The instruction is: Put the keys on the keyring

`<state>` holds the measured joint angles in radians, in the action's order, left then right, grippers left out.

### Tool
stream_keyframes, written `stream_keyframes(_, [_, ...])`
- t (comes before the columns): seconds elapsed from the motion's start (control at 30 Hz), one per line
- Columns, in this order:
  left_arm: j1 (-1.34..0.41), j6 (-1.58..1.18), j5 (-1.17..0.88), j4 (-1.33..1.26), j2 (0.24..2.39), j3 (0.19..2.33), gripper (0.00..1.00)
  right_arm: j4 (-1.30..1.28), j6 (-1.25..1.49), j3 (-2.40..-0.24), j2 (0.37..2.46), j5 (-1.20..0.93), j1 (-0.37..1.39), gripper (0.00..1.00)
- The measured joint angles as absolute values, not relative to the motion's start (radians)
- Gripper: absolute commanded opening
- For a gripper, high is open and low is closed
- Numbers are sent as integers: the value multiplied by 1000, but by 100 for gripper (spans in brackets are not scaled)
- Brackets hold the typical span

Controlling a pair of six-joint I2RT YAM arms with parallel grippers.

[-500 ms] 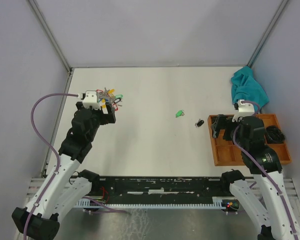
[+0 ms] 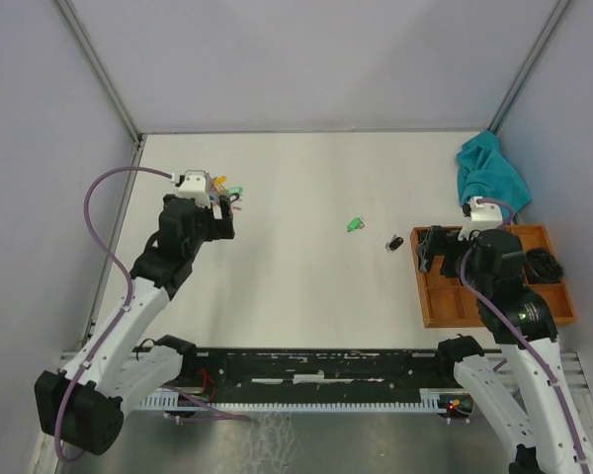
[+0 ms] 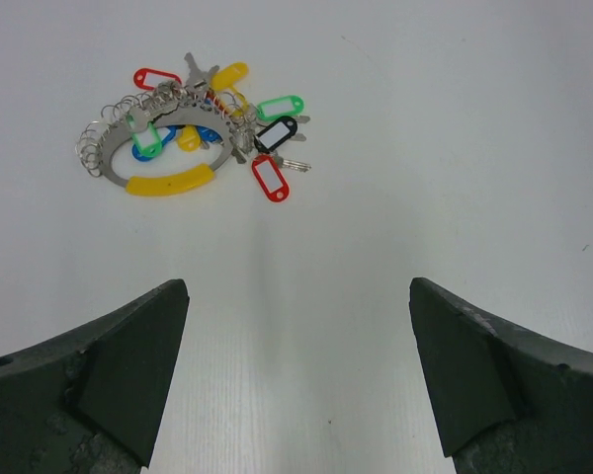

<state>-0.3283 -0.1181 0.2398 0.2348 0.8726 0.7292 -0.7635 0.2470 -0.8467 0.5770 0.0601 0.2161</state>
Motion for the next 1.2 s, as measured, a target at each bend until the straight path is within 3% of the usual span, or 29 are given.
stream_keyframes(0.23, [-258,-118,183,241,1119,849,97,-764,245,-847,573,29,216,100])
stream_keyframes(0.63, [-88,-118,36,214,1604,1116,83,-764,245,-847,524,-36,216,100])
stream_keyframes(1.0, [33,-43,-96,266,1858,1305,64,-763,246,-847,525,-75,216,100])
stream_keyframes(1.2, [31,29,-126,323,1976,1397,60,-763,246,-846,542,-90,216,100])
